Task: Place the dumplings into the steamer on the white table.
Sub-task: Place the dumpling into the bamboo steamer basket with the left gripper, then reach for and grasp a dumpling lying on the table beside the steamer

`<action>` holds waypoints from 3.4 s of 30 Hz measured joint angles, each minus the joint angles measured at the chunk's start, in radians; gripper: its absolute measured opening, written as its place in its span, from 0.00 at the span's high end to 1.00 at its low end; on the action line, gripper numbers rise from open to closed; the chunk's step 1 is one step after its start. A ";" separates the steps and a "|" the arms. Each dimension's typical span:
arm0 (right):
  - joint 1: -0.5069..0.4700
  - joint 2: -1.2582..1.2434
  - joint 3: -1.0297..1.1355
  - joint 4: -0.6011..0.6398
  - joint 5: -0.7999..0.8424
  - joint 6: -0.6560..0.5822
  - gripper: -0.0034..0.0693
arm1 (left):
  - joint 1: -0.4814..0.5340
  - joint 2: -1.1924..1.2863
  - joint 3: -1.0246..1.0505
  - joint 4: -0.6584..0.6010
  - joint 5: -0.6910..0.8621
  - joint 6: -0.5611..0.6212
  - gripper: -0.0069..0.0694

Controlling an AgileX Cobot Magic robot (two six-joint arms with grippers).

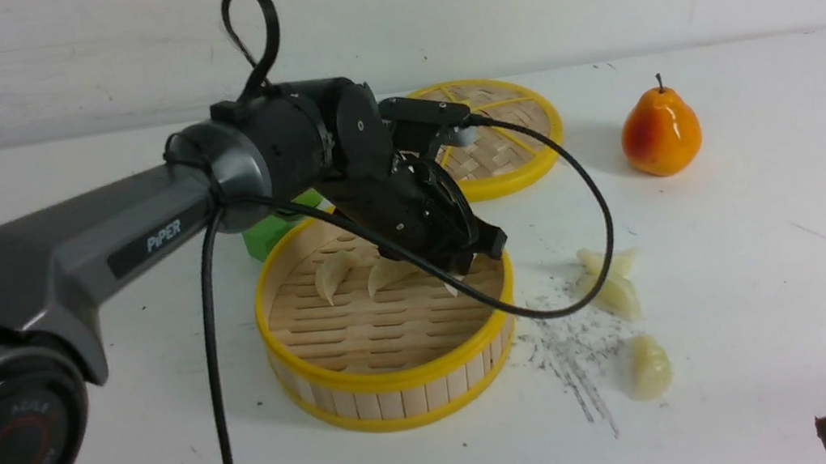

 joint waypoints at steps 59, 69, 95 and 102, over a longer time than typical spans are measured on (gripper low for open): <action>0.065 0.800 -0.621 -0.248 0.195 0.271 0.36 | -0.008 -2.029 1.452 0.281 -0.238 -0.333 0.93; 0.199 0.846 -0.683 -0.577 0.262 0.613 0.35 | -0.008 -2.078 1.454 0.243 -0.256 -0.334 0.93; 0.165 1.043 -0.688 -0.509 0.105 0.809 0.42 | -0.008 -2.078 1.454 0.213 -0.236 -0.326 0.93; 0.165 1.045 -0.690 -0.519 0.090 0.811 0.62 | -0.008 -2.078 1.454 0.214 -0.230 -0.326 0.93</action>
